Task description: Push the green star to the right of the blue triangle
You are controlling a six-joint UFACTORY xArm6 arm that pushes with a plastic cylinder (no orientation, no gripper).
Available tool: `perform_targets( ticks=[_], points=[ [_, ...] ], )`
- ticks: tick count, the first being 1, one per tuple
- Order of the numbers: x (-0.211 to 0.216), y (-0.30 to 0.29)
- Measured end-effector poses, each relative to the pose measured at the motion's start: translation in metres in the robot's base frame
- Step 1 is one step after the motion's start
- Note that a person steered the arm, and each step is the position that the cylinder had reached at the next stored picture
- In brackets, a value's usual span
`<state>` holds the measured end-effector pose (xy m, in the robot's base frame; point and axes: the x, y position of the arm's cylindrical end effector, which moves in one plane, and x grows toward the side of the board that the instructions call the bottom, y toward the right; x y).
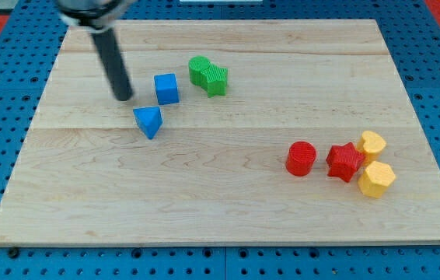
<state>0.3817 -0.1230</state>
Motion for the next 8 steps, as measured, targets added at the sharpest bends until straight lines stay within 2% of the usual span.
perform_targets(
  ticks=[1, 2, 3, 4, 5, 6, 7, 8],
  points=[
    [0.005, 0.050],
    [-0.027, -0.010],
    [-0.091, 0.037],
    [-0.097, 0.109],
    [-0.060, 0.096],
    [-0.040, 0.078],
    [-0.078, 0.094],
    [-0.032, 0.160]
  ],
)
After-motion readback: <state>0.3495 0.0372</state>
